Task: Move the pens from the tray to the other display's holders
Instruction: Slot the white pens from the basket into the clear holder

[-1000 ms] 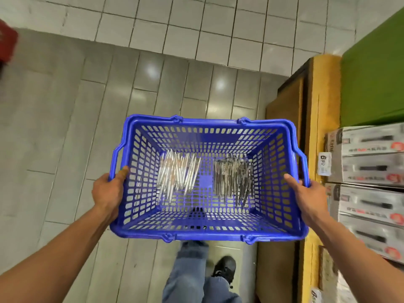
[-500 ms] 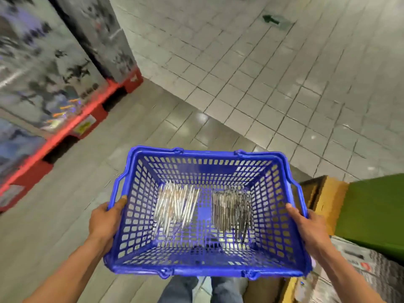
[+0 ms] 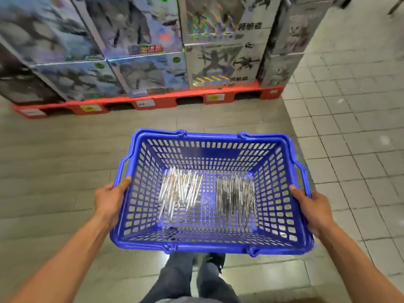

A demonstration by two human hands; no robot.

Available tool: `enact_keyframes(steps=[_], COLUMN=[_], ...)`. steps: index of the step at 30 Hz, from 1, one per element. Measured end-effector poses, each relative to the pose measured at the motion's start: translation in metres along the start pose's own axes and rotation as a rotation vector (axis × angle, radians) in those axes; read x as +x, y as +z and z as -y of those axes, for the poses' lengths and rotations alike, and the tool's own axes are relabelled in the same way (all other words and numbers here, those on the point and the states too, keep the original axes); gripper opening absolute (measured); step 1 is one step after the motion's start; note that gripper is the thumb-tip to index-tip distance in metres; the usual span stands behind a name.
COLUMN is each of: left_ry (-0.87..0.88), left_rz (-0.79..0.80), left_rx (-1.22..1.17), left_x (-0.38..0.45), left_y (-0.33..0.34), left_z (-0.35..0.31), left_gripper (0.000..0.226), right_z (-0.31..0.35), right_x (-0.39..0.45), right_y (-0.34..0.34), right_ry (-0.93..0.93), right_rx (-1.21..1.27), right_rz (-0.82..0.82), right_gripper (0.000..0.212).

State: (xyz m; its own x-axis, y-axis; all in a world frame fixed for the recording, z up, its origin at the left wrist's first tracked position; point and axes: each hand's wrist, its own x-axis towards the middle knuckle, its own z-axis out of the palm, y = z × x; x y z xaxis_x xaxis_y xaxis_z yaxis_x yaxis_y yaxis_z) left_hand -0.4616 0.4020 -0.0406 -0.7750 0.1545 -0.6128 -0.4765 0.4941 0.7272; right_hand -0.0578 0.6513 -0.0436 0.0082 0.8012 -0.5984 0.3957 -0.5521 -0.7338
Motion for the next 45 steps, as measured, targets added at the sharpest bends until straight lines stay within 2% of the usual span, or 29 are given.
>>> enact_keyframes(steps=[9,15,21,27,33,36,45], left_ry=[-0.127,-0.198,-0.253,-0.258,-0.333,-0.367,-0.424], left_rz=[-0.277,-0.445,-0.619,-0.792,-0.884,-0.941,-1.110], left_rx=[-0.257,-0.391,-0.508,-0.648,-0.782,-0.837,-0.969], left_x=[0.007,0.018,0.030,0.045,0.068,0.091,0.146], left_y=[-0.156,-0.263,-0.359,-0.433,-0.497,-0.528,-0.624], left_z=[0.037,0.057,0.076,0.097,0.111,0.113,0.111], left_gripper=[0.026,0.030,0.033,0.029,0.035,0.027,0.031], right_z=[0.103,0.130,0.145,0.157,0.168,0.172,0.196], right_x=[-0.032,-0.085,-0.143,-0.191,-0.238,-0.264,-0.367], right_y=[0.176,0.306,0.431,0.561,0.700,0.775,0.966], right_ry=[-0.209,-0.257,-0.347,-0.414,-0.507,-0.539,-0.569], right_rx=[-0.291,-0.421,-0.532,-0.645,-0.749,-0.775,-0.919], right_rz=[0.315,0.466,0.546,0.697,0.832,0.919,1.097], right_gripper=[0.028,0.029,0.024,0.030,0.030,0.028,0.031])
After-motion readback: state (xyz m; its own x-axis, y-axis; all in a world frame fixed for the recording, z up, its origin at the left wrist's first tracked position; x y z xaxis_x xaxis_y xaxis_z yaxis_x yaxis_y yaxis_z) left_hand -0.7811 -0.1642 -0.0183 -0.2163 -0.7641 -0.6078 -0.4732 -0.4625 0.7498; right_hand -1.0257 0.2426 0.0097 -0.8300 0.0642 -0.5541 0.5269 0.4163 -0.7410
